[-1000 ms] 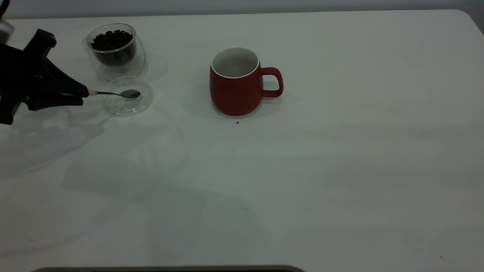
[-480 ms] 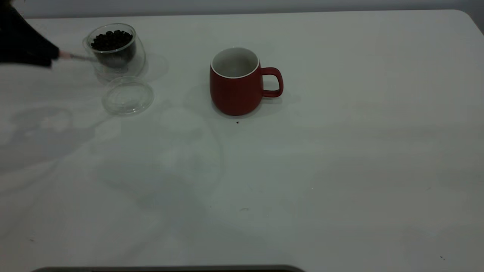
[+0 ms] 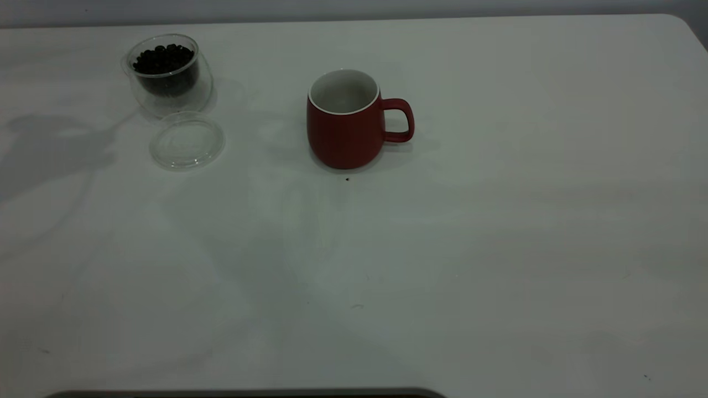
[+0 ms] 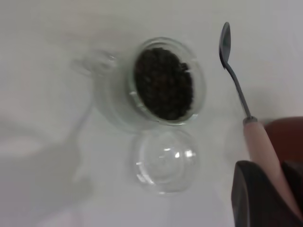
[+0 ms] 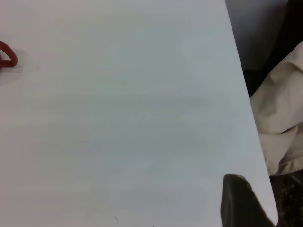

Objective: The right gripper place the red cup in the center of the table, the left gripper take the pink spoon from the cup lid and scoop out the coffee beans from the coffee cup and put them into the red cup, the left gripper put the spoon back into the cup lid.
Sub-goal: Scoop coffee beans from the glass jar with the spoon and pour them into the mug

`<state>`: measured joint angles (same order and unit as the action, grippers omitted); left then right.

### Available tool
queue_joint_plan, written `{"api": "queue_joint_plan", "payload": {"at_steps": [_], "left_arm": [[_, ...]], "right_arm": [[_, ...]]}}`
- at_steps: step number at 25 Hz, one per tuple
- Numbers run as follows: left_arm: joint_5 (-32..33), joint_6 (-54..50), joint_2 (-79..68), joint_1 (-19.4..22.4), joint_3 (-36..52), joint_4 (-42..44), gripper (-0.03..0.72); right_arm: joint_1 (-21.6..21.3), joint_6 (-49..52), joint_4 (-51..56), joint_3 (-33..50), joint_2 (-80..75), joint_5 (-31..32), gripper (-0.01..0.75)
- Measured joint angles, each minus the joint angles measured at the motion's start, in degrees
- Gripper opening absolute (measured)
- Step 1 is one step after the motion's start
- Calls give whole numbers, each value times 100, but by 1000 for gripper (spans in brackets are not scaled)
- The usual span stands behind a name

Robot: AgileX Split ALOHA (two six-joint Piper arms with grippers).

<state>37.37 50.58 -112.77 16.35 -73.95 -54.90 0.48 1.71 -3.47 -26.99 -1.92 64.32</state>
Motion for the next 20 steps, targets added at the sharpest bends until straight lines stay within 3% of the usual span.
{"api": "queue_joint_plan", "payload": {"at_steps": [10,20], "left_arm": [[911,737,-1409,190,-1159,116,121],[1040,779,-2043,223,-1620,-6,121]], "right_arm": [[0,0,0,0,0,6,239],[0,0,0,0,0,6,239]]}}
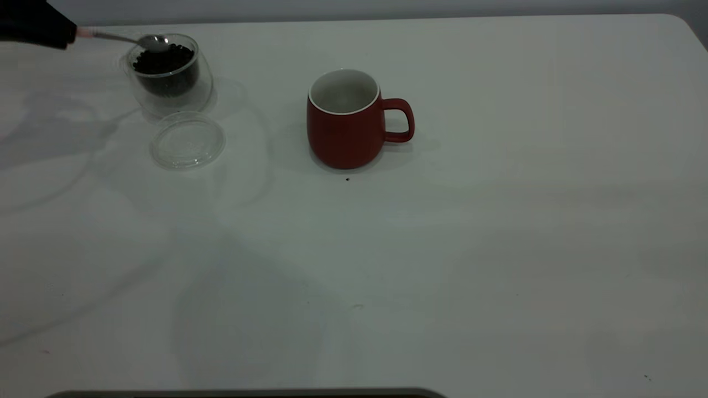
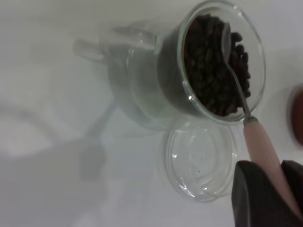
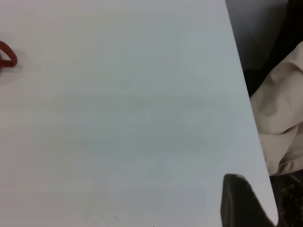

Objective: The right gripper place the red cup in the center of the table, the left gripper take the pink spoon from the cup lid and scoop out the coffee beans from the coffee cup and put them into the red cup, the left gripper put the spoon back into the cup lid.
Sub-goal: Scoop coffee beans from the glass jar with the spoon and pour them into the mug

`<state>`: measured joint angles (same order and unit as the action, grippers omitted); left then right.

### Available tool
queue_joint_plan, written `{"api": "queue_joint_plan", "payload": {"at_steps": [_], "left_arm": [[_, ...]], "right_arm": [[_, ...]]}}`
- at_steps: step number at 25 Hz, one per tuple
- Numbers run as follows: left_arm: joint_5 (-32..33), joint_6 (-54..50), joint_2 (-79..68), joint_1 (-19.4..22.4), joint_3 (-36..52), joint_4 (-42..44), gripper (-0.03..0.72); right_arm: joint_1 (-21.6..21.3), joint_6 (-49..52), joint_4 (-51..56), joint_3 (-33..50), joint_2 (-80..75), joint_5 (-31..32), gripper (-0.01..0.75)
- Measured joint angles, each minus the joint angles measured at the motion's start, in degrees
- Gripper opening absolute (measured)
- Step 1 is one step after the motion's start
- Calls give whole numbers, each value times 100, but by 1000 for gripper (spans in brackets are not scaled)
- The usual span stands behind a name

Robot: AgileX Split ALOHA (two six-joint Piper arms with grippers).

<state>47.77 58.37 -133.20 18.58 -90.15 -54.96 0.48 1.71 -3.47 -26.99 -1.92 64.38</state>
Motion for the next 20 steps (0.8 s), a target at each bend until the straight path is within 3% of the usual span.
{"api": "queue_joint_plan", "payload": {"at_steps": [20], "left_arm": [[175,287,-631,0,0,-764,121]], "right_arm": [[0,0,0,0,0,0,239]]}}
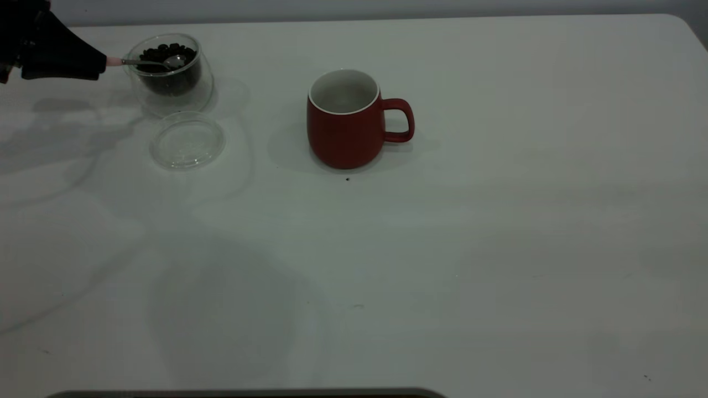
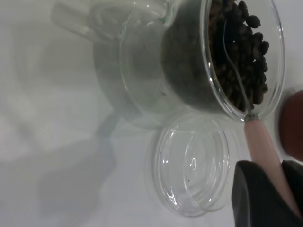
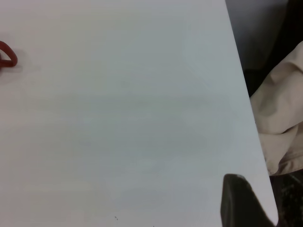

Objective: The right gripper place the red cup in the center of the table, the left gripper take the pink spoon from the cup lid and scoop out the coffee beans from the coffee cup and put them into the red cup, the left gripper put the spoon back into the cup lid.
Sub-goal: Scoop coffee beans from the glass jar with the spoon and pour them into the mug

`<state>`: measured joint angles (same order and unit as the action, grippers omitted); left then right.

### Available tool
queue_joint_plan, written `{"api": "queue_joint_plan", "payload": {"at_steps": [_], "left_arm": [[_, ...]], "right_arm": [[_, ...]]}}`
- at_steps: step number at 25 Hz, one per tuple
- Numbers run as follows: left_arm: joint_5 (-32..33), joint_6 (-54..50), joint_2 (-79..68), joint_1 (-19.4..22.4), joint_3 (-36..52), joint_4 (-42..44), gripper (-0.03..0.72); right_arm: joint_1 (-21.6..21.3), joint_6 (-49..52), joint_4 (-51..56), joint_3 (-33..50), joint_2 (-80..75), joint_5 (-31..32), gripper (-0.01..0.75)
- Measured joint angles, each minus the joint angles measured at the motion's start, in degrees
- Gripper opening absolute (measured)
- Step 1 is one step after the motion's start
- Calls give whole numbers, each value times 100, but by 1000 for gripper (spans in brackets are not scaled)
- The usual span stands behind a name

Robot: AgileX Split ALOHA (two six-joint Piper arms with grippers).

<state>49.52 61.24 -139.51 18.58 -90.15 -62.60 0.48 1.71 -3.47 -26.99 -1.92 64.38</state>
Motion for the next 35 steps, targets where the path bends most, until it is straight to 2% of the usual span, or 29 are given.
{"api": "queue_joint_plan", "payload": {"at_steps": [6,16,27,35], "left_arm": [[158,-139,0,82,0,-142,121],[579,-714,-158,505,-7,-401,121],[1114,-692,-458,522,-13,-1131,121],[1578,-734,-458,522,-13,-1166,121]], "right_arm": [[0,0,0,0,0,0,239],[0,0,0,0,0,0,239],[0,0,0,0,0,0,239],[0,0,0,0,0,0,239]]}}
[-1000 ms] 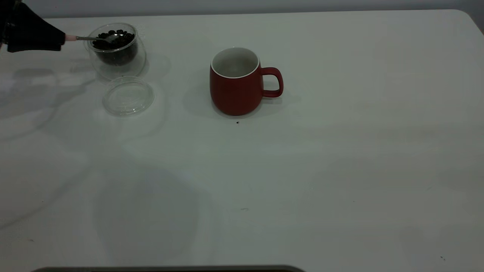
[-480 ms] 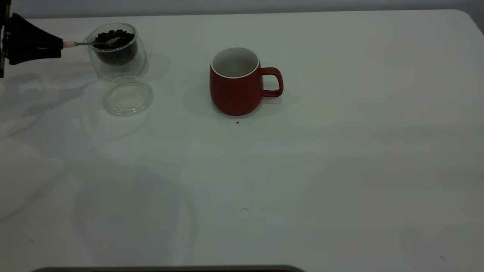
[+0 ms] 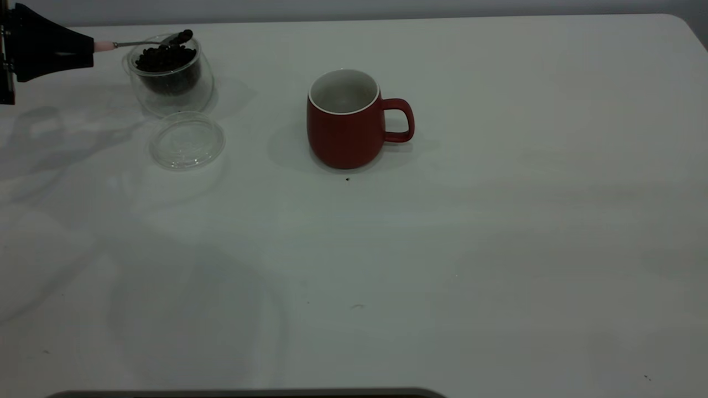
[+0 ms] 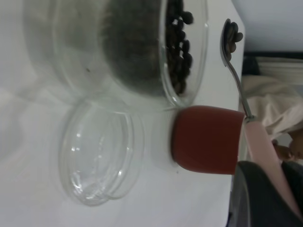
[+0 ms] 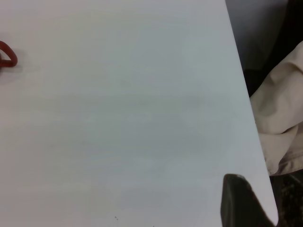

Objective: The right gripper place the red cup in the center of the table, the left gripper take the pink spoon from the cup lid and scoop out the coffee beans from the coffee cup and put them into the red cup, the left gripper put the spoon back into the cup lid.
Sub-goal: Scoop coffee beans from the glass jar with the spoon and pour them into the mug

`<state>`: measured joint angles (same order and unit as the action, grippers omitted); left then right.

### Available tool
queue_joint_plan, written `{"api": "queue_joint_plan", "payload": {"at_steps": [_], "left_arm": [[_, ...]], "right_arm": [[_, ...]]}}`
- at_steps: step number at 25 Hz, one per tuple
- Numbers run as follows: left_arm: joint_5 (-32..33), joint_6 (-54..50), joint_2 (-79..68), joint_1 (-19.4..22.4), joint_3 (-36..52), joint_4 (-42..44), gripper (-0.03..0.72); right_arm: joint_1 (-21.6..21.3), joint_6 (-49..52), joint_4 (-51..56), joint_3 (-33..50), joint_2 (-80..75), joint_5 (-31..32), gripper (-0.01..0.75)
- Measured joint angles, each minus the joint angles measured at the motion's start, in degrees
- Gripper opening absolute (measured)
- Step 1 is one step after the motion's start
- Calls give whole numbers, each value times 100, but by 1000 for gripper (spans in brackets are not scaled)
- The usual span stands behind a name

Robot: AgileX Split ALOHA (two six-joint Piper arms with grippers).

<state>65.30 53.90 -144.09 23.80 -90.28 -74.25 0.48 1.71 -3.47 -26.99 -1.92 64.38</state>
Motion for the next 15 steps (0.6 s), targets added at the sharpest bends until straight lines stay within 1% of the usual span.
{"api": "queue_joint_plan", "payload": {"at_steps": [9,12,15], "left_arm": [[26,78,0,-29,0,0,121],[26,111,0,-152,0,0,121],[26,117,0,-392,0,0,121]], "right_arm": [[0,0,0,0,0,0,239],[0,0,0,0,0,0,239],[0,0,0,0,0,0,239]]}}
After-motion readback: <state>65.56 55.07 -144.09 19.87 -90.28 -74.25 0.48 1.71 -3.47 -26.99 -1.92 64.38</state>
